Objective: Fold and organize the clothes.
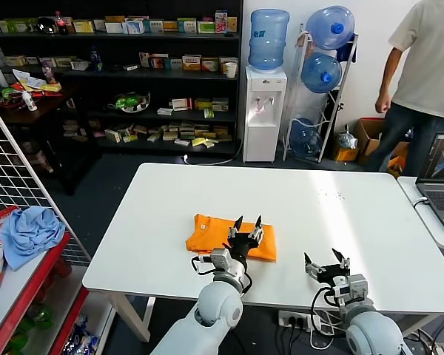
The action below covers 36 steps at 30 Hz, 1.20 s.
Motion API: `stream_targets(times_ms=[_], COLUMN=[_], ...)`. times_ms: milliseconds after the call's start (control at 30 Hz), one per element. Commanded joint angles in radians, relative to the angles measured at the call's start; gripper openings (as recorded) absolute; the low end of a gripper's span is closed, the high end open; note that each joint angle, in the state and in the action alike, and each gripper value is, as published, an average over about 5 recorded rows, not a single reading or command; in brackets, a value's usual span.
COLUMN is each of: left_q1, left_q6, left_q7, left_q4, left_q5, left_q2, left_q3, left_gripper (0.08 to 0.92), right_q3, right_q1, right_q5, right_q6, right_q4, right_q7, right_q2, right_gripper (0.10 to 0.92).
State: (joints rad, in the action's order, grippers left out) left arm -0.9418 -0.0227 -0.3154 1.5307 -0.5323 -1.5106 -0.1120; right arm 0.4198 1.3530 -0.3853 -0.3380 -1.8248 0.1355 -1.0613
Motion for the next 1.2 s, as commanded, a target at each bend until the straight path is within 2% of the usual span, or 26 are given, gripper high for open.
stream_targets(times_ms=[33,167,267,333,533,800,1200], left_q1=[-0.055,-0.132,-0.192,-0.229,-0.302,-0.306,-0.336], left_q6=[0.072,0.145,0.233,0.279,0.319,0.323,0.253], left_q7=[0.066,0.122,0.133,0.130,0.140,0.150,0.203], left_q4=[0.102,0.115,0.101,0.091,0.071,0.048,0.093], left_q5=[-0.020,0.136,0.222,0.259,0.312,0.407,0.401], left_q2=[0.154,0.293,0.355,0.372,0.394,0.391,0.402], left_q3=[0.063,0.137,0.204,0.252,0.343,0.382,0.420], left_gripper=[0.695,0.796,0.819,0.821,0.823,0.823,0.823], right_q3=[0.007,0.045,0.072,0.085,0.120,0.160,0.216], right_q1=[-0.011,-0.022,-0.032,-0.039,-0.049,-0.033,-0.024], right_q5=[0.038,0.061,0.062,0.067,0.081,0.096,0.121], right_q6=[0.073,0.160,0.198,0.212,0.207,0.197,0.147], right_q4=[0.016,0.036,0.048,0.056,0.074,0.067,0.047], right_q7=[-0.023,-0.064,-0.105,-0.131,-0.176,-0.193,-0.227], right_q2=[-0.013,-0.041,-0.066,-0.084,-0.126,-0.143,-0.168], right_gripper=[0.823,0.823,0.823,0.823,0.823,0.823,0.823])
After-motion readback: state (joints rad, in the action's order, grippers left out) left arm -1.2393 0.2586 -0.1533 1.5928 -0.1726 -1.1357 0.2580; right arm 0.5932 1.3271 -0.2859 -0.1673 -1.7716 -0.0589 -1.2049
